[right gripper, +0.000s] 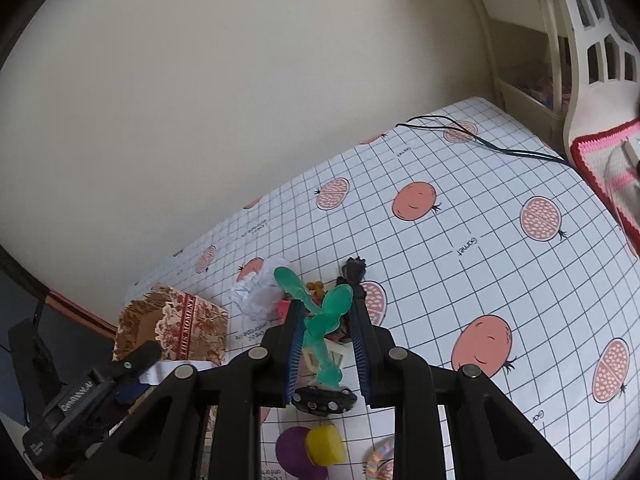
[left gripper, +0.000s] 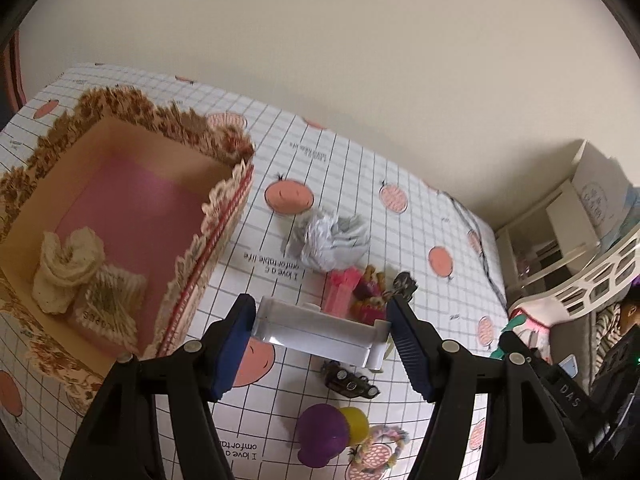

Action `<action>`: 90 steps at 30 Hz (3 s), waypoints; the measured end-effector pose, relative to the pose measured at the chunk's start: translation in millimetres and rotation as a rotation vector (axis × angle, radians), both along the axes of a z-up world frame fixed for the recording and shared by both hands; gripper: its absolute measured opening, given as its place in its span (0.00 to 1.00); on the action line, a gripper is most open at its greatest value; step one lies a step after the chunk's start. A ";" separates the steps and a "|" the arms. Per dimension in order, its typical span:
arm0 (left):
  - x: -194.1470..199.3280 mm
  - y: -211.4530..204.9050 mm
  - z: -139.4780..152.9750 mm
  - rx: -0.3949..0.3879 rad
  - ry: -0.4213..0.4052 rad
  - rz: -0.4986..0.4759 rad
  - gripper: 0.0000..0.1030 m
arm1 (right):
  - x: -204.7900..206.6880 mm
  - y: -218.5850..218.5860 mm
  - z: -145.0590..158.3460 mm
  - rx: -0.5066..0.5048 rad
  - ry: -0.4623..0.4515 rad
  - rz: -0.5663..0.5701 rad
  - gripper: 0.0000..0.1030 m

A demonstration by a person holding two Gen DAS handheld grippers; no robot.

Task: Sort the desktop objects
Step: 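Lift the white clip and green toy and carry them over the box, then open both tools to drop the clip and green toy into the box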

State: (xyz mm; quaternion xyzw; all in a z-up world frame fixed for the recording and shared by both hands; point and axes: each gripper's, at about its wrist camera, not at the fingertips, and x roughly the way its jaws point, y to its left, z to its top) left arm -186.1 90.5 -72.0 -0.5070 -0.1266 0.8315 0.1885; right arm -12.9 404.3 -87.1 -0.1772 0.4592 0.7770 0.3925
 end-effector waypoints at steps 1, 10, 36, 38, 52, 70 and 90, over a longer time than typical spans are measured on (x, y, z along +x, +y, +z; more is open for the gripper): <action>0.7 -2.7 4.6 0.008 0.010 0.005 0.67 | -1.4 -0.3 0.2 -0.001 0.002 0.002 0.25; 3.3 -20.9 26.5 0.065 0.062 0.045 0.67 | -21.9 -5.5 3.8 0.007 0.026 0.041 0.25; 2.7 -138.2 55.2 0.118 0.159 0.337 0.67 | -131.1 -62.2 46.4 0.104 0.081 0.290 0.25; 3.2 -144.4 55.0 0.106 0.162 0.357 0.67 | -141.4 -67.3 46.4 0.104 0.085 0.313 0.25; 7.9 -185.6 56.7 0.079 0.170 0.478 0.67 | -196.6 -100.8 50.9 0.110 0.087 0.469 0.25; 0.9 -212.5 38.4 0.071 0.124 0.528 0.67 | -235.6 -120.8 37.8 0.072 0.031 0.589 0.25; -7.9 -221.3 18.7 0.065 0.052 0.540 0.71 | -246.0 -125.4 29.7 0.073 -0.023 0.618 0.44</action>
